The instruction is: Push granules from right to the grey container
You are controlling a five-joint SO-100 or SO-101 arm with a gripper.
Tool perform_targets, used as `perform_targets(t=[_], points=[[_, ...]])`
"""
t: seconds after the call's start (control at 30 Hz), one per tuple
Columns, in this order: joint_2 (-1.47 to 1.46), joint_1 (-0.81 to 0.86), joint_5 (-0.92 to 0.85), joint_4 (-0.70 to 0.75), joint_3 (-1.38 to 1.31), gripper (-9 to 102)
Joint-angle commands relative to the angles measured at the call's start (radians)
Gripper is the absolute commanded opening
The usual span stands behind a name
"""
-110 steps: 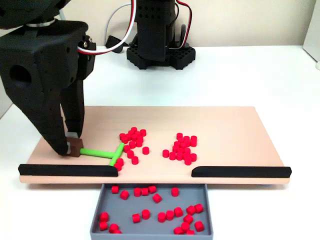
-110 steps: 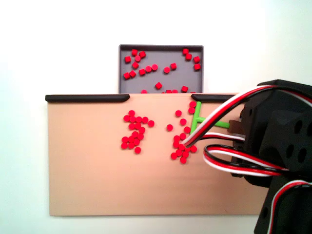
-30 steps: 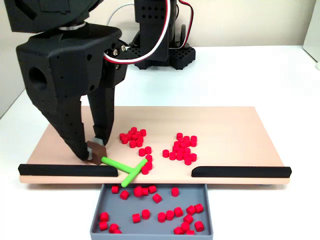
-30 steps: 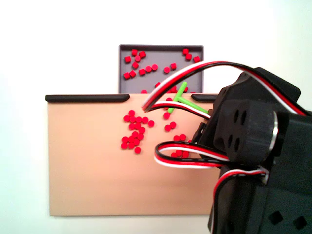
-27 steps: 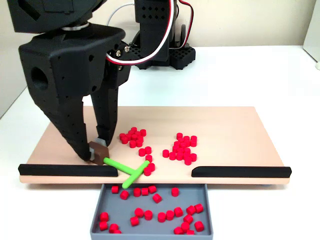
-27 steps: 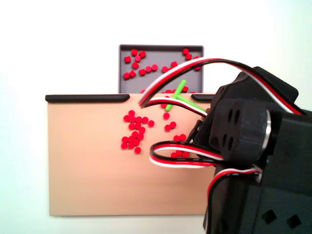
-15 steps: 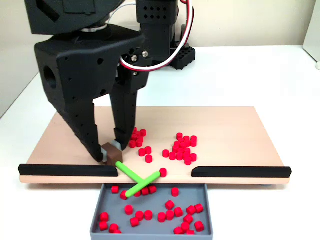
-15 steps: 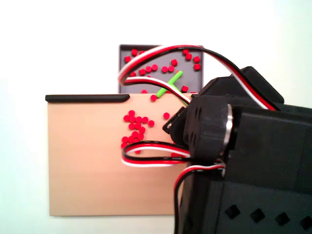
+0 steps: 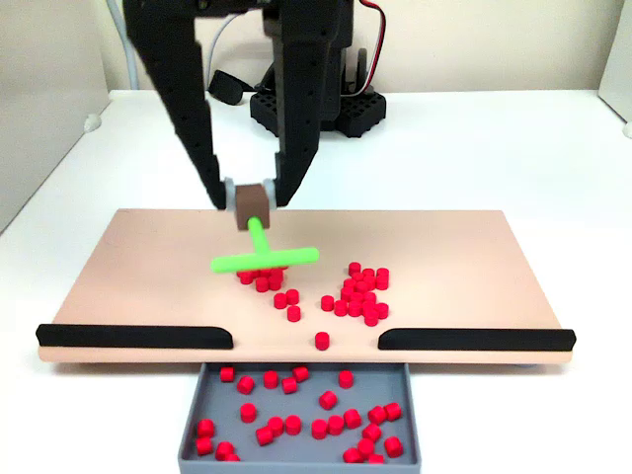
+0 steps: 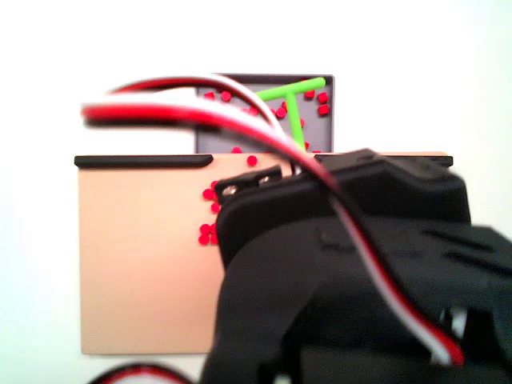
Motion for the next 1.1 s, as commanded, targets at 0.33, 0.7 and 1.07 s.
perform_targets(t=[0.33,0.7,1.07], points=[[0.606,-0.092,0.275,0.006,0.672,0],[0.718,-0.061,0.285,0.006,0.818,0],[0.735,-0.060,0.282,0.005,0.816,0]])
